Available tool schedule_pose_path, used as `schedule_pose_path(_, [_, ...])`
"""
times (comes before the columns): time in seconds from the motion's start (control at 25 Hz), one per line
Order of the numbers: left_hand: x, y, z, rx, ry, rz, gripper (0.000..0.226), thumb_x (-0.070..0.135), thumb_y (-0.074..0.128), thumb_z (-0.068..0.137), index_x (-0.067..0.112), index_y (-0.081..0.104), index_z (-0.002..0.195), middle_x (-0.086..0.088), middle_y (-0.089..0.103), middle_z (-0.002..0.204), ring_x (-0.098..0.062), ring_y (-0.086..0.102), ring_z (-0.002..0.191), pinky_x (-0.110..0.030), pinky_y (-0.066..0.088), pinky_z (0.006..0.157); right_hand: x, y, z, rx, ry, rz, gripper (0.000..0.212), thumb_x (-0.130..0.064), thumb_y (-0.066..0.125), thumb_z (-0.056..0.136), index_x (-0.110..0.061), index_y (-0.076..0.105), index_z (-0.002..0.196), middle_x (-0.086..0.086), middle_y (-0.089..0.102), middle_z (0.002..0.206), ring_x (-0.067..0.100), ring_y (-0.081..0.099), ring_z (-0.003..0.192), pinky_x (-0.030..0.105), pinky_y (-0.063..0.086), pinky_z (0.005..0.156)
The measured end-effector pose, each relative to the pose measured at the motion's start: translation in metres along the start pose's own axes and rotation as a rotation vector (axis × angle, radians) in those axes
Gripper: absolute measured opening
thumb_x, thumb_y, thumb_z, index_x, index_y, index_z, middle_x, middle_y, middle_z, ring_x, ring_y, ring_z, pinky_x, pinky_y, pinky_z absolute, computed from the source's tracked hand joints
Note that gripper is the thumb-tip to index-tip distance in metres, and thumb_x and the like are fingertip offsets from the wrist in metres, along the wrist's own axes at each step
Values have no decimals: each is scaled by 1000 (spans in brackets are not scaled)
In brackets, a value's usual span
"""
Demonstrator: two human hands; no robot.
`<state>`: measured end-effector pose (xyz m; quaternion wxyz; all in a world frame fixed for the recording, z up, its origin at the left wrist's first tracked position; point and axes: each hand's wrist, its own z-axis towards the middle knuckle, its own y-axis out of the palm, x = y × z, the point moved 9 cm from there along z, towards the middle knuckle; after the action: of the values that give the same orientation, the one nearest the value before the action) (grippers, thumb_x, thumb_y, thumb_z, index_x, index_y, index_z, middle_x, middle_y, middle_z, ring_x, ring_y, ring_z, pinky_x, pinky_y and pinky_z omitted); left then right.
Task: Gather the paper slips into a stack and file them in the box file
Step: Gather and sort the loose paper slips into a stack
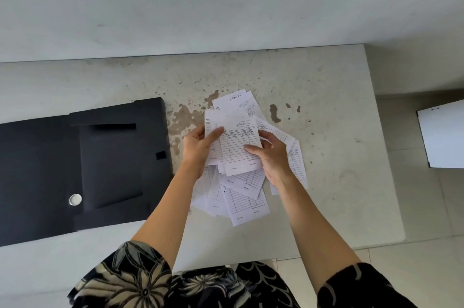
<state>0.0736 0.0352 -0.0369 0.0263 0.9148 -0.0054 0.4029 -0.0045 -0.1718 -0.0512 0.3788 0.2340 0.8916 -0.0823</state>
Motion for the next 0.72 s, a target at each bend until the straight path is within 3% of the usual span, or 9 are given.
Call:
schedule_pose_path(0.08, [-4,-5,-2,-18,4,101,42,16,85,81,16,69,120,1,78,109,-19,75,97,-35,61,82,-1,19,-8,-52,-38,-57,52,8,82,75,-13,67,120,1,79,106,19,76,103,33,62,86])
schedule_pose_path(0.2, [-11,-19,-1,29,10,304,52,11,75,90,22,53,136,5,68,119,-15,66,104,-30,55,78,-12,48,-17,-149,-244,-356,51,-12,86,79,-16,67,126,-2,76,109,13,75,98,25,63,78])
schedule_pose_path(0.28, [-16,-38,1,128,-8,320,53,7,66,94,24,46,140,4,62,124,-20,62,110,-36,53,84,-30,51,-14,6,-436,-538,41,-21,83,83,-13,69,121,1,73,112,14,72,95,26,62,80])
schedule_pose_path(0.36, [-19,-52,-1,214,-31,301,51,5,61,97,23,44,142,5,57,125,-20,58,112,-37,49,85,-47,33,-3,273,-503,-696,34,-18,79,85,-14,70,117,5,67,120,20,66,105,37,59,91])
schedule_pose_path(0.44, [-20,-57,-3,238,-39,303,50,4,58,99,22,42,143,3,56,124,-19,56,110,-36,49,83,-56,11,16,384,-428,-891,45,-23,81,80,-17,67,123,6,61,130,26,56,120,43,49,103])
schedule_pose_path(0.6, [-17,-56,-2,224,-14,404,48,4,54,99,21,42,142,3,54,120,-19,55,107,-35,46,82,-56,-25,35,216,-245,-1178,90,-62,90,57,-28,57,134,3,50,139,26,45,128,42,38,105])
schedule_pose_path(0.72, [-14,-51,-5,212,7,414,46,3,53,98,21,44,139,5,54,118,-19,55,105,-35,45,80,-49,-23,32,125,-263,-1297,105,-58,96,47,-30,49,138,7,47,137,28,43,129,42,37,107])
